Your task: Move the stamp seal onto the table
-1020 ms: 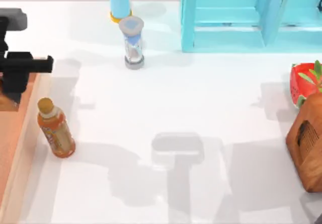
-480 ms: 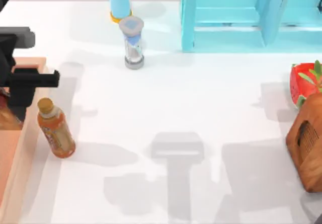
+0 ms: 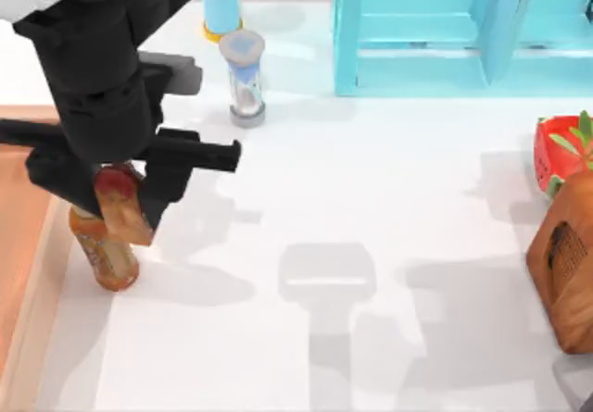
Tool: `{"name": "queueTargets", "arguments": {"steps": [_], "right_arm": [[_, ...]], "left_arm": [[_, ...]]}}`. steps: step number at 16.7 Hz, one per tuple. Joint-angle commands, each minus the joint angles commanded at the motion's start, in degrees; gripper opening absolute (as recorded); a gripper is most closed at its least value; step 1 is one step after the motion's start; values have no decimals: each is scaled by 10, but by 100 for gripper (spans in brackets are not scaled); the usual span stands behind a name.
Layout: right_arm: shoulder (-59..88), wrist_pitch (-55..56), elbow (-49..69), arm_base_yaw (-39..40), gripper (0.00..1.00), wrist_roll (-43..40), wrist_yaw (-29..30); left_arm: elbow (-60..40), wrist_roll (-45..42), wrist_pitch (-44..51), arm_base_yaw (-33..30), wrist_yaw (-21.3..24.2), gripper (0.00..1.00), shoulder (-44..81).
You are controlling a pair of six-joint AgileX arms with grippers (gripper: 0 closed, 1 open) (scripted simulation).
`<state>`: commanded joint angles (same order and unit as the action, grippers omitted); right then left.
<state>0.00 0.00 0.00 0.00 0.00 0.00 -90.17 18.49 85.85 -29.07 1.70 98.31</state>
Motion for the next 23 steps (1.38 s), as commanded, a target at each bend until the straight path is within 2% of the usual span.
{"name": "queueTargets", "arguments": {"steps": [4, 8, 11, 17, 23], "right_arm": [[0, 0, 0, 0, 100, 0, 0], [0, 0, 0, 0, 100, 0, 0], [0, 0, 0, 0, 100, 0, 0], [0, 0, 0, 0, 100, 0, 0], [0, 0, 0, 0, 100, 0, 0]], "left_arm": [[-95, 109, -37, -102, -5, 0, 136], [-170, 211, -122, -157, -13, 0, 272], [-191, 250, -166, -165, -15, 0, 316], [-189, 251, -169, -162, -14, 0, 319], [-139, 252, -241, -163, -14, 0, 334]]}}
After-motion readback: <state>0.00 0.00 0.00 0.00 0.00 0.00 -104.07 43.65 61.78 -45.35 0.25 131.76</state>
